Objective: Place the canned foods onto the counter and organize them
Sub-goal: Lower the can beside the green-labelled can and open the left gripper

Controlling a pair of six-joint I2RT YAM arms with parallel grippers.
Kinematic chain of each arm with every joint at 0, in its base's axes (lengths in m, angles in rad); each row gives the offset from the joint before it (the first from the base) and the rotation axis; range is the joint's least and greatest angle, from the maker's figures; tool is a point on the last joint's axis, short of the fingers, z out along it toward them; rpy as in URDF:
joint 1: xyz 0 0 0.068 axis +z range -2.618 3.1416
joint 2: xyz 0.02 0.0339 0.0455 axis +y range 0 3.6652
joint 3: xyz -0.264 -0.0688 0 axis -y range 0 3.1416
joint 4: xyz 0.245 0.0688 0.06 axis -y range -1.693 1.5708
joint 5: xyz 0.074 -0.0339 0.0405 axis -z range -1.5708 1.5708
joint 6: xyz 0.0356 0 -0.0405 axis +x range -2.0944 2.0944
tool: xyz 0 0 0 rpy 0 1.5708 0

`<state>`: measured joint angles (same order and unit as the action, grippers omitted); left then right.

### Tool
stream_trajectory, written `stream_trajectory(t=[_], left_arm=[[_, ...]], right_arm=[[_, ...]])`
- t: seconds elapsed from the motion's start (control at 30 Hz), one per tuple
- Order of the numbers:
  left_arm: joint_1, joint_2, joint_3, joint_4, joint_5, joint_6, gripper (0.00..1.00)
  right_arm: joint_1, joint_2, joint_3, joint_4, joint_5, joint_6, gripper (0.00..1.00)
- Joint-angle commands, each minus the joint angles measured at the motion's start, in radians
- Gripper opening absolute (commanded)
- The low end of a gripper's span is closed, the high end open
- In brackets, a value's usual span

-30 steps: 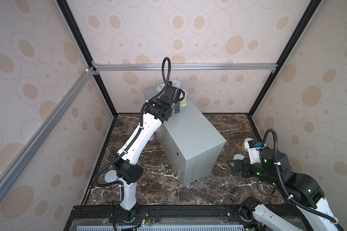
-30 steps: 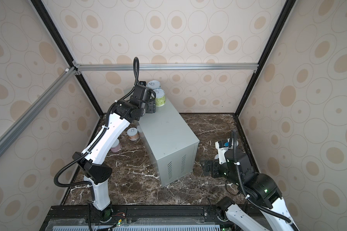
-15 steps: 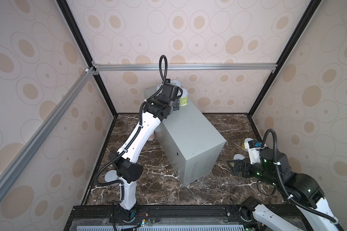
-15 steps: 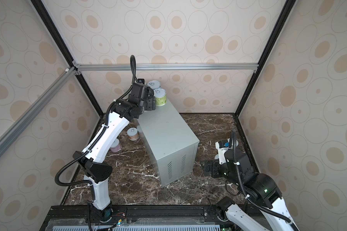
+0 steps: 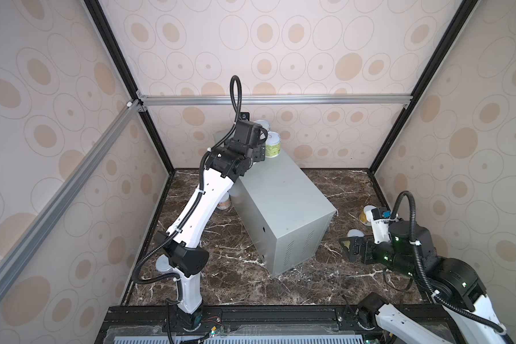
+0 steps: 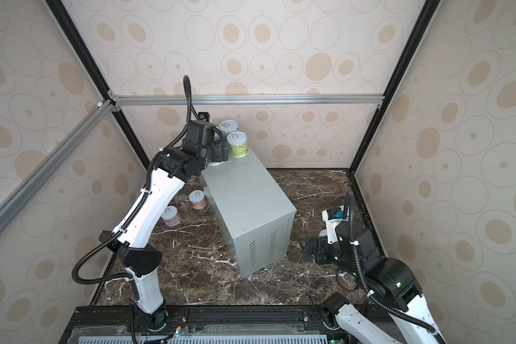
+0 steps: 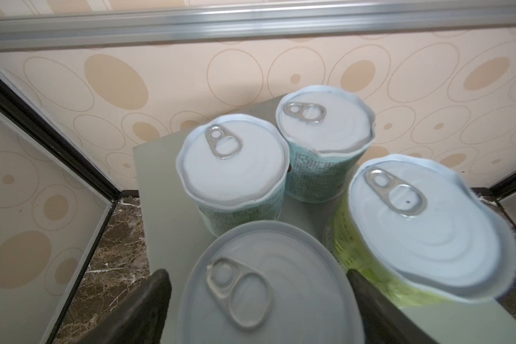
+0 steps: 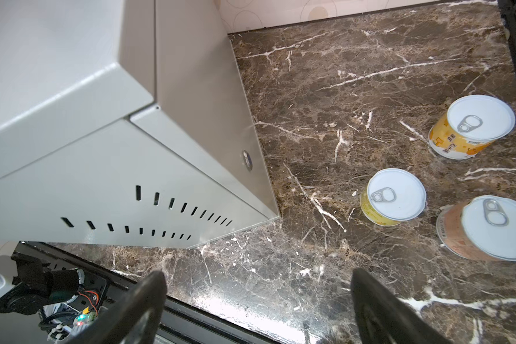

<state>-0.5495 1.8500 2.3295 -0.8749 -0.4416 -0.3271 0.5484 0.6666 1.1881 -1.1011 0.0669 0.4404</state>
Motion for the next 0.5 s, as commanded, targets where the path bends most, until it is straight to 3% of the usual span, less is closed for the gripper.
stream_trajectory(t=[0.0, 0.23, 0.47], left_arm=[[0.005, -0.104, -0.014, 0.019, -0.005, 0.004, 0.88], [0.005, -0.268, -0.169, 0.051, 0.034, 0.011, 0.8], [0.005, -0.44, -0.409, 0.131, 0.054, -0.004, 0.61]], right_arm=[[-0.002, 0.008, 0.046, -0.034, 0.016, 0.007, 0.99], [-0.003, 0.035, 0.133, -0.064, 0.028, -0.006, 0.99], [-0.002, 0.087, 0.225, -0.076, 0.024, -0.031, 0.99]])
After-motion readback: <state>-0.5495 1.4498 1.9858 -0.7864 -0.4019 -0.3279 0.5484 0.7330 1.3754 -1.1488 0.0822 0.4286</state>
